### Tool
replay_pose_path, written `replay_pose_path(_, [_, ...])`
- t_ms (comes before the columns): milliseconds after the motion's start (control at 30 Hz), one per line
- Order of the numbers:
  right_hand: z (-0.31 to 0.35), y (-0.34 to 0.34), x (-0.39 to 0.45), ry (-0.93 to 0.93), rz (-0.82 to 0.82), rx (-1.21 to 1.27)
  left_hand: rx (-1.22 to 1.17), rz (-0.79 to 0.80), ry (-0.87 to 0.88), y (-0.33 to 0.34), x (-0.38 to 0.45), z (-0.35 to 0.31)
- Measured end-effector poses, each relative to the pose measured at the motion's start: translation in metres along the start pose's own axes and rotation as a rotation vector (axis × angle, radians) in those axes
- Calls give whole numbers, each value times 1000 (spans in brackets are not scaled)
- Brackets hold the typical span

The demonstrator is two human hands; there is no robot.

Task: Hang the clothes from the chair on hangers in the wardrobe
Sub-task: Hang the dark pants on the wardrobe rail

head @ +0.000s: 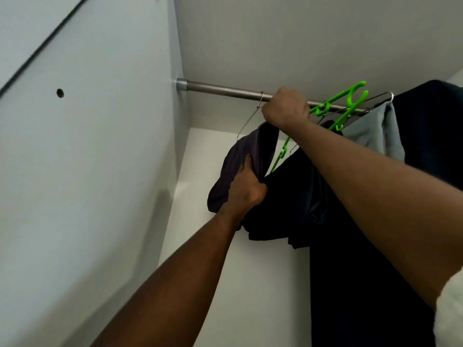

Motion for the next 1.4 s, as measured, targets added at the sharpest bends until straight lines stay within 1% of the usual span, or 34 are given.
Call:
replay_pose_path(33, [-9,2,-3,80,11,111,0,-9,10,-3,-2,-1])
replay_pose_path(133, [-34,14,-21,301,16,563,3,-15,49,-7,-10,-4])
replay_pose_path(200, [-47,26,-43,382,77,713,-3,-32,45,-13,-14,-8])
replay_pose_path(333, [-59,57,-91,562,355,889,-31,-47,51,-23,-24,-20])
replay_pose_path(367, [-59,58,-100,588,397,923,-44,-39,53,-24,-27,-23])
replay_pose_path(500, [-53,53,-128,624,445,980,-64,-55,36,-28,-41,-26])
replay_pose_path(600, [-53,47,-153,701,470,1003,-74,-23,3,-27,-51,-25])
replay_pose_path(667, [-55,45,-168,733,500,994,-94,7,-46,-29,-59,-25])
replay_pose_path(800, [-61,28,-198,736,585,926,104,141,-53,-34,-85,-34])
replay_pose_path(867, [-66,12,-211,724,605,888,160,191,-88,-37,-105,-36])
replay_pose_path(967, [-72,-22,-234,684,602,817,212,169,-111,-48,-146,-42])
replay_pose_path(1133, [-85,-88,-295,462,509,522,276,101,-156,-65,-239,-62])
replay_pose_path(1233, [-93,-133,-346,367,494,378,306,91,-168,-68,-301,-80])
replay_pose_path(1300, [-102,-164,-390,341,518,282,306,97,-164,-67,-355,-89])
replay_pose_path(1400, [-121,-204,-454,383,578,160,324,112,-173,-66,-436,-89])
Point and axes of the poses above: each hand's wrist, its own x-axis towards the middle knuckle, its own y-axis out of the palm, z = x × y, the point moved 7 cm from there along x, towards the middle knuckle, and after that the axes turned 8 degrees about -z, right-handed, at the moved point
